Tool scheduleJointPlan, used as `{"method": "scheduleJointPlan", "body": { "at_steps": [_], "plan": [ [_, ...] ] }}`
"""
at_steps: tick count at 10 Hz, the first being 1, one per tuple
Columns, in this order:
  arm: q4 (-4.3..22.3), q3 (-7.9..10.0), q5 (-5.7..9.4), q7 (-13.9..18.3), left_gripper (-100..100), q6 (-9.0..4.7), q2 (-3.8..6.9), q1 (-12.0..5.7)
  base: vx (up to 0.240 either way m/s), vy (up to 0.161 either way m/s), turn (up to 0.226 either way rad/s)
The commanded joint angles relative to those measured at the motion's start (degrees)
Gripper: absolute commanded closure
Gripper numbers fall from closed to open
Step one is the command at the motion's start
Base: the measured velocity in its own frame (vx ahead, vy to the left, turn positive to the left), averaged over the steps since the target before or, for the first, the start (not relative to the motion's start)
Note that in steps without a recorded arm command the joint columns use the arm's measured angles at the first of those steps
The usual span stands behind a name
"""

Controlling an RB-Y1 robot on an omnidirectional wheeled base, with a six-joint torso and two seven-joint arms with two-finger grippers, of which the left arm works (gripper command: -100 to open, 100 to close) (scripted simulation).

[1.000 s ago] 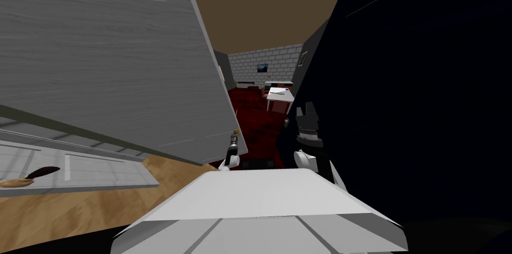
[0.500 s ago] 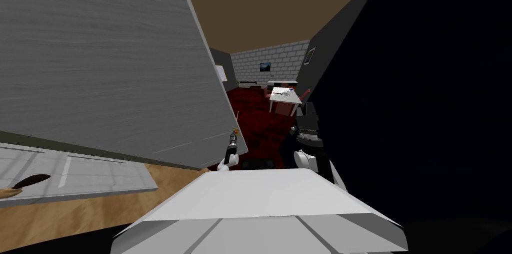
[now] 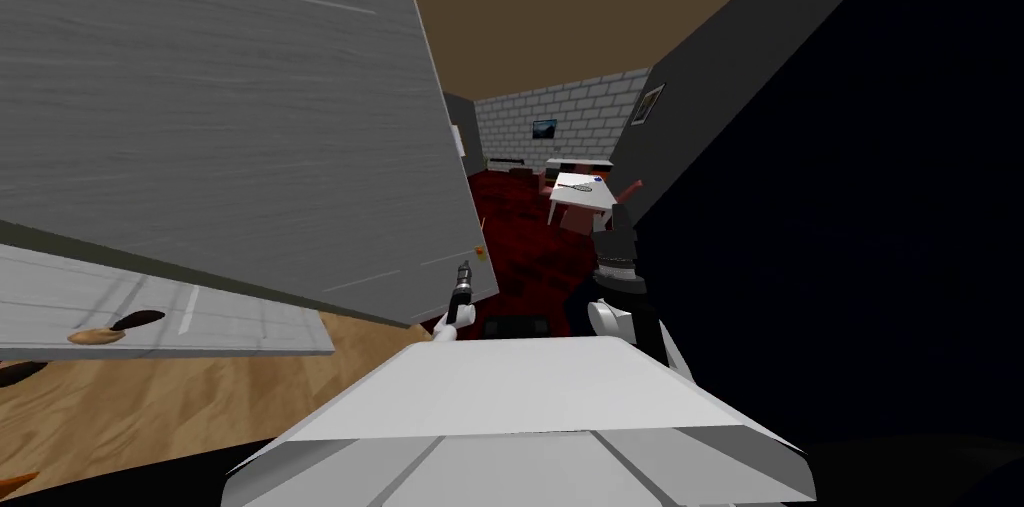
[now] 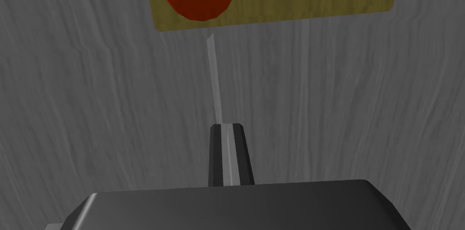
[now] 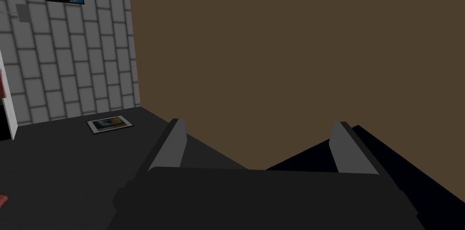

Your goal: Push the door open

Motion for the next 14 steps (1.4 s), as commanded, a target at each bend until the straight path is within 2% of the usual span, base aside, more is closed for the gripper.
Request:
{"method": "scheduleJointPlan", "body": {
  "at_steps": [1, 3, 4, 6, 8, 9, 10, 11, 14],
  "plan": [
    [2.33, 0.05, 0.18, -0.29, -100, -0.73, -0.19, -1.77, -0.163, 0.009, 0.127],
    [3.94, 0.10, 0.30, -0.48, -100, -1.22, -0.50, -3.02, -0.120, 0.023, 0.061],
    [5.61, 0.15, 0.43, -0.67, -100, -1.73, -0.94, -4.31, -0.096, -0.006, 0.108],
    [7.27, 0.19, 0.55, -0.86, -100, -2.24, -1.53, -5.60, -0.075, -0.014, 0.075],
    [10.41, 0.28, 0.79, -1.22, -100, -3.20, -3.05, -8.02, -0.088, -0.024, 0.111],
    [12.37, 0.34, 0.94, -1.45, -100, -3.80, -4.36, -9.54, -0.129, -0.087, 0.148],
    [13.44, 0.37, 1.02, -1.57, -100, -4.12, -5.21, -10.37, -0.138, -0.128, 0.097],
    [14.24, 0.39, 1.08, -1.67, -100, -4.37, -5.94, -10.98, -0.131, -0.172, 0.030],
    [14.21, 0.39, 1.09, -1.78, -100, -4.20, -6.11, -11.03, -0.044, -0.074, 0.006]
  ]
}}
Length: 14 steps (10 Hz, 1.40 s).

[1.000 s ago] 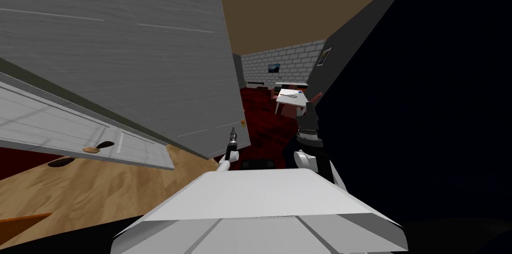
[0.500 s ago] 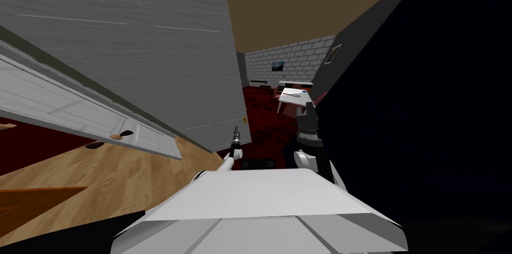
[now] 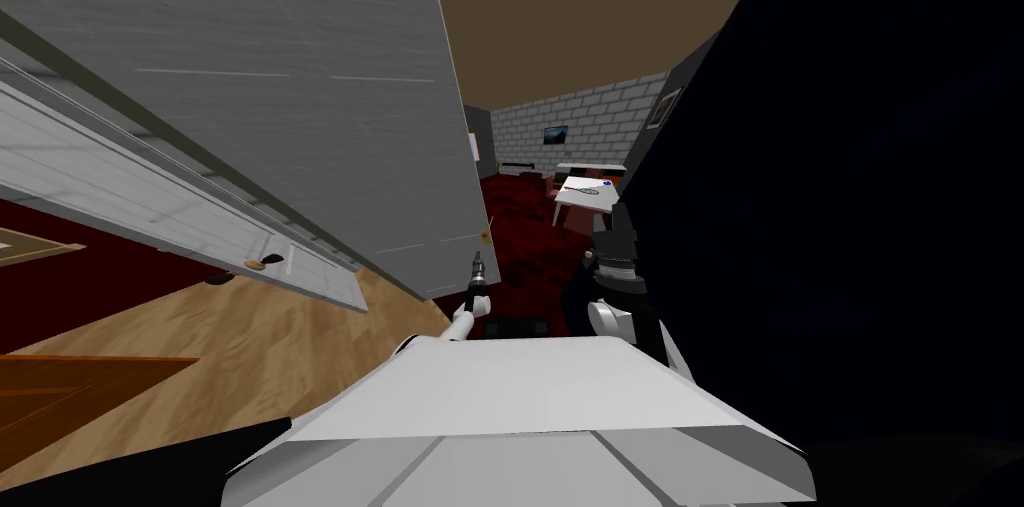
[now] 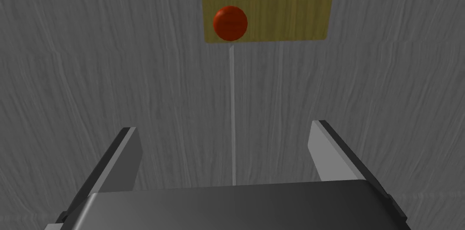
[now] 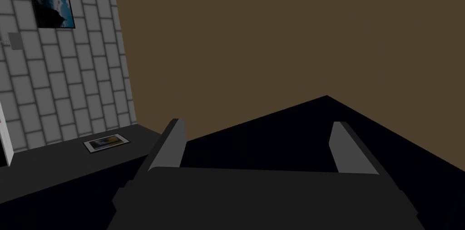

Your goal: Push the door open

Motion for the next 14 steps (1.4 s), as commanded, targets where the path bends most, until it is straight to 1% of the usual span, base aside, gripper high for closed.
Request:
{"method": "scheduleJointPlan", "body": {
  "at_steps": [1, 2, 4, 5, 7, 8, 9, 11, 12, 13, 14],
  "plan": [
    [0.02, 0.05, 0.03, -0.03, -100, -0.11, 1.12, 0.03, 0.075, 0.079, 0.013],
    [0.04, 0.08, 0.06, -0.06, -100, -0.20, 1.76, 0.06, 0.146, 0.138, -0.006],
    [0.04, 0.08, 0.06, -0.06, -100, -0.20, 1.76, 0.06, 0.070, 0.066, -0.004],
    [0.10, 0.19, 0.14, -0.13, -100, -0.47, 3.15, 0.14, 0.145, 0.047, -0.025],
    [0.10, 0.19, 0.14, -0.13, -100, -0.47, 3.15, 0.14, 0.132, 0.015, -0.008],
    [0.16, 0.30, 0.22, -0.21, -100, -0.73, 3.64, 0.22, 0.159, 0.005, -0.033],
    [0.18, 0.33, 0.24, -0.23, -100, -0.80, 3.65, 0.25, 0.220, -0.016, -0.036],
    [0.25, 0.46, 0.33, -0.32, -100, -1.12, 3.03, 0.34, 0.225, -0.047, -0.031],
    [0.29, 0.53, 0.38, -0.37, -100, -1.29, 2.24, 0.40, 0.233, -0.027, -0.038],
    [0.29, 0.53, 0.38, -0.37, -100, -1.29, 2.24, 0.40, 0.144, -0.024, -0.008],
    [0.32, 0.60, 0.43, -0.41, -100, -1.46, 1.03, 0.45, 0.119, -0.030, 0.009]
  ]
}}
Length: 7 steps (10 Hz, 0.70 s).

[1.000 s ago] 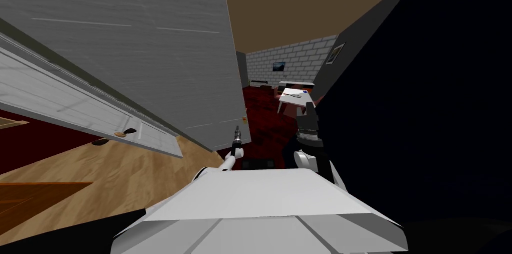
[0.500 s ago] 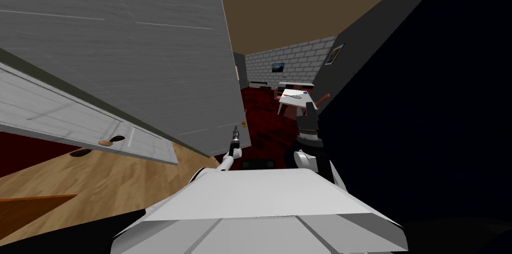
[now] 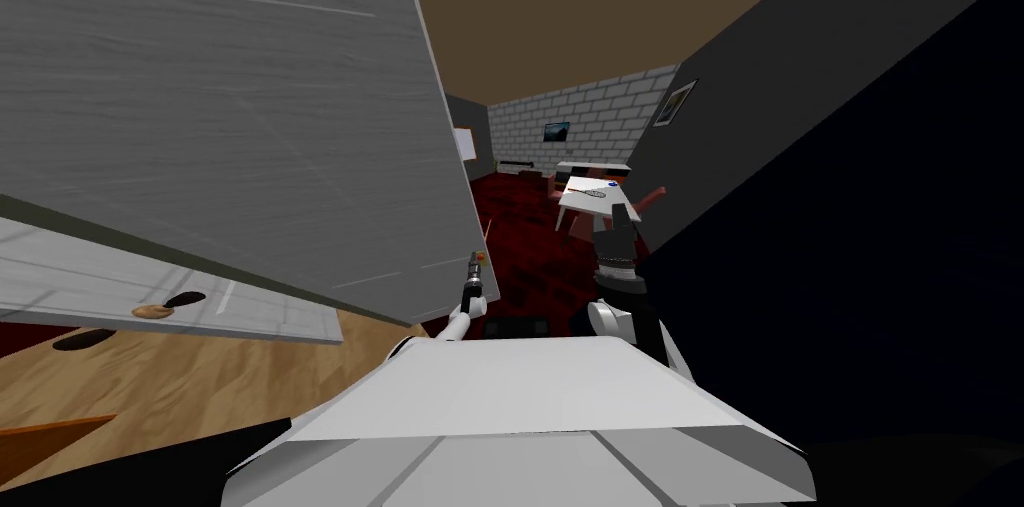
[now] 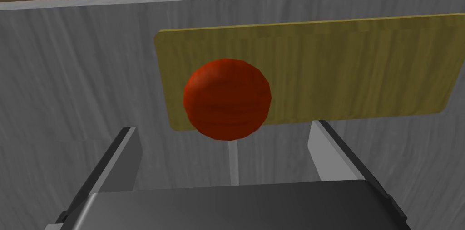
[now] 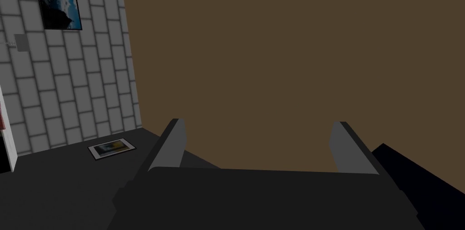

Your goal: Push the door open

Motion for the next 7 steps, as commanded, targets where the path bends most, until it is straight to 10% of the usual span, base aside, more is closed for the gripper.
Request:
{"method": "scheduleJointPlan", "body": {
  "at_steps": [1, 2, 7],
  "plan": [
    [0.00, 0.00, 0.00, 0.00, -100, 0.00, 0.00, 0.00, 0.054, -0.013, 0.007],
    [0.00, 0.00, 0.00, 0.00, 100, 0.00, 0.00, 0.00, -0.011, 0.002, -0.005],
    [0.00, 0.00, 0.00, 0.00, 100, 0.00, 0.00, 0.00, -0.009, 0.004, 0.003]
  ]
}}
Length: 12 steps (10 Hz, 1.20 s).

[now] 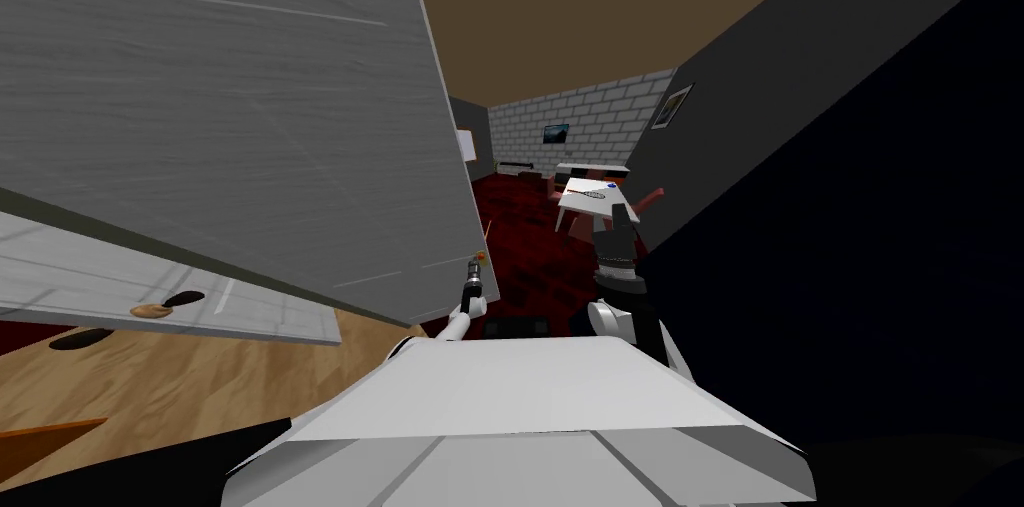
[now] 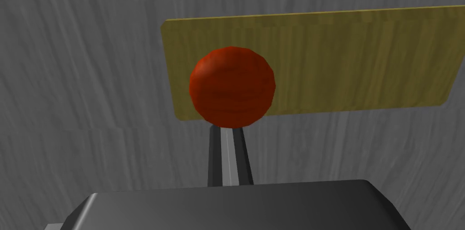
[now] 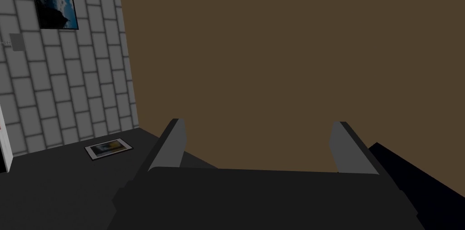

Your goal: Push the door open

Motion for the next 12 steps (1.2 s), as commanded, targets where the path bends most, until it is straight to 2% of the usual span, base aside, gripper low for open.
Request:
{"method": "scheduleJointPlan", "body": {
  "at_steps": [1, 5, 8, 10, 12],
  "plan": [
    [0.95, 0.70, -1.77, 0.97, -100, -0.16, 1.07, -0.65, -0.015, 0.031, 0.191],
    [3.14, 2.32, -5.85, 3.20, -100, -0.53, 2.25, -2.14, -0.039, 0.071, 0.145],
    [4.93, 3.64, -9.18, 5.03, -100, -0.83, 2.28, -3.36, -0.046, 0.031, 0.154],
    [6.07, 4.47, -11.28, 6.18, -100, -1.03, 1.88, -4.13, -0.044, 0.001, 0.144],
    [6.07, 4.47, -11.28, 6.18, -100, -1.03, 1.88, -4.13, -0.027, -0.010, 0.016]
  ]
}}
